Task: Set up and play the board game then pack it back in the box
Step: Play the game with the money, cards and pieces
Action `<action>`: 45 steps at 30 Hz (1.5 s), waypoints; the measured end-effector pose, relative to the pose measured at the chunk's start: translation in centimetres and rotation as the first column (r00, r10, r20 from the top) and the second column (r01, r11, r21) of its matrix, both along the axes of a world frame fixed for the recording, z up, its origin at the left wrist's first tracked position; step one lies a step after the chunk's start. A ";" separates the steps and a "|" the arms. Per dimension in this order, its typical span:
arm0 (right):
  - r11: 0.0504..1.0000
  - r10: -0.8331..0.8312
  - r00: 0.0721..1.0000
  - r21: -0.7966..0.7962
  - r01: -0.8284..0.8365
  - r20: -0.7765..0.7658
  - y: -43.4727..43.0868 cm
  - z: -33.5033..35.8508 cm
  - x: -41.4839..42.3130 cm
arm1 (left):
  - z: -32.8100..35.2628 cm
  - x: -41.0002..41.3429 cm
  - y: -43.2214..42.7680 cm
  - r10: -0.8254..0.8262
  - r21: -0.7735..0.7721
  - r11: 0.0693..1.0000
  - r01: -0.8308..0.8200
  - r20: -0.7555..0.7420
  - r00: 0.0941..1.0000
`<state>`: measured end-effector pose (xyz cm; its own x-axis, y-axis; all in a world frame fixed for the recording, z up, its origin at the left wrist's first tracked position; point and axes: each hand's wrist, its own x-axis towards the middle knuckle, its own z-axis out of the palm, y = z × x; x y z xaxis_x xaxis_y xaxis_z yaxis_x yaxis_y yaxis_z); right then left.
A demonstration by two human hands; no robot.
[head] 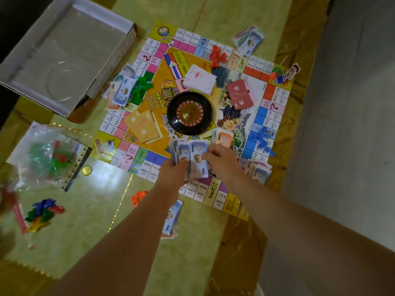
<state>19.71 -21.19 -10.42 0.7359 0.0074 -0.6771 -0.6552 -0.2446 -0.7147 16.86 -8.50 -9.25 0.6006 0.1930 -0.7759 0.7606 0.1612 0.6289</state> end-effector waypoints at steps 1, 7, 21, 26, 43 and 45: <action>1.000 -0.009 1.000 0.000 0.009 0.001 0.0 -0.1 -0.2 | 0.0 -0.2 0.0 0.000 0.019 1.000 0.000 -0.010 1.000; 0.995 0.089 0.988 0.055 -0.082 -0.125 0.3 0.9 -1.8 | 0.2 -2.1 1.9 0.038 0.227 0.973 -0.030 -0.031 0.999; 0.989 0.037 0.985 0.147 -0.012 -0.166 2.2 0.5 -7.8 | 0.8 -7.7 4.0 -0.024 -0.073 0.997 0.011 -0.174 0.984; 0.993 0.043 0.988 0.120 -0.025 -0.151 1.8 0.8 -8.2 | 1.3 -7.9 3.3 -0.240 -0.157 0.962 0.222 -0.110 0.964; 0.922 0.306 0.943 -0.286 -0.260 0.132 -4.4 -0.8 -12.6 | -2.7 -11.0 -0.9 -0.668 0.621 0.501 0.603 -0.166 0.725; 0.914 0.293 0.945 -0.334 -0.231 0.147 -5.0 -1.5 -13.6 | -3.2 -11.7 -1.9 -0.645 0.604 0.528 0.597 -0.172 0.745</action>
